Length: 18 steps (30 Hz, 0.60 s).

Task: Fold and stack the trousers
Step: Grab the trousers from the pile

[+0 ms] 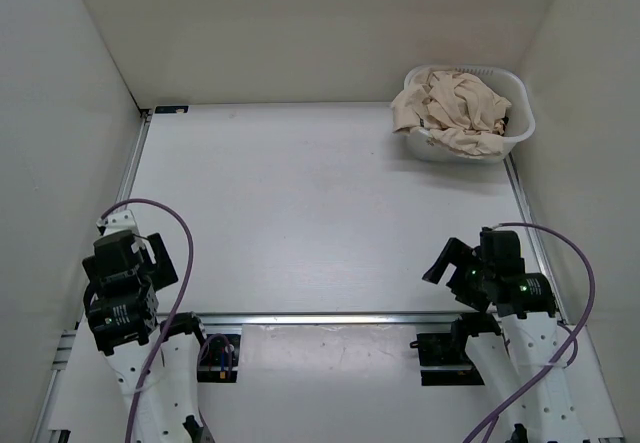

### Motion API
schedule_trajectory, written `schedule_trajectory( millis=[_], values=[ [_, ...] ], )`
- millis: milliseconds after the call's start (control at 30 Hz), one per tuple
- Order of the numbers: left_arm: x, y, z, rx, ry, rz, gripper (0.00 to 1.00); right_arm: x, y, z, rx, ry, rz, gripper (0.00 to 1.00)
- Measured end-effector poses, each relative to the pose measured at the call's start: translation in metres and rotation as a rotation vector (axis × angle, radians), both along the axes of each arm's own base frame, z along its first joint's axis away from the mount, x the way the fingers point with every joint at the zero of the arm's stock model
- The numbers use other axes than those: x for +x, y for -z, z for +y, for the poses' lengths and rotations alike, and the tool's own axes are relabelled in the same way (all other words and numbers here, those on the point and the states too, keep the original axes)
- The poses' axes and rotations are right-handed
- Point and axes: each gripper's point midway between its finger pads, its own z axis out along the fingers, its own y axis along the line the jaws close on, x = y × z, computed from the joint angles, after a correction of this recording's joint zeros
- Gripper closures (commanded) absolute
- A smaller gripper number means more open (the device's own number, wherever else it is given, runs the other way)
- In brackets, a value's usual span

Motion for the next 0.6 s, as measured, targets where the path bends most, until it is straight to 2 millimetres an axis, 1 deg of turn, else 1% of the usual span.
schedule_trajectory(
  millis=[67, 100, 133, 200, 267, 300, 367, 433, 500, 533, 600],
  values=[
    [0.002, 0.001, -0.003, -0.014, 0.014, 0.003, 0.00, 0.004, -0.005, -0.004, -0.025, 0.008, -0.001, 0.01],
    [0.004, 0.002, -0.004, -0.022, 0.020, 0.005, 0.00, 0.008, -0.012, -0.005, -0.035, 0.006, -0.010, 0.01],
    [0.005, 0.002, -0.005, -0.031, 0.028, 0.006, 0.00, 0.013, -0.022, -0.007, -0.048, 0.003, -0.024, 0.01],
    [0.012, 0.000, -0.010, -0.053, 0.055, -0.006, 0.00, 0.033, -0.052, -0.012, -0.083, -0.002, -0.085, 0.01],
    [0.022, -0.009, -0.014, -0.069, 0.085, -0.045, 0.00, 0.058, -0.089, -0.017, -0.125, 0.002, -0.145, 0.01],
    [0.029, -0.016, -0.017, -0.080, 0.109, -0.072, 0.00, 0.075, -0.112, -0.020, -0.150, 0.007, -0.187, 0.01],
    [0.046, -0.031, -0.023, -0.101, 0.157, -0.129, 0.00, 0.116, -0.158, -0.027, -0.201, 0.027, -0.275, 0.01],
    [0.066, -0.045, -0.028, -0.128, 0.209, -0.173, 0.00, 0.165, -0.206, -0.032, -0.243, 0.055, -0.383, 0.01],
    [0.086, -0.055, -0.033, -0.159, 0.258, -0.199, 0.00, 0.217, -0.242, -0.038, -0.287, 0.084, -0.452, 0.01],
    [0.097, -0.060, -0.036, -0.180, 0.283, -0.203, 0.00, 0.246, -0.257, -0.041, -0.302, 0.100, -0.489, 0.01],
    [0.120, -0.065, -0.040, -0.224, 0.331, -0.204, 0.00, 0.302, -0.272, -0.049, -0.325, 0.134, -0.528, 0.01]
  ],
)
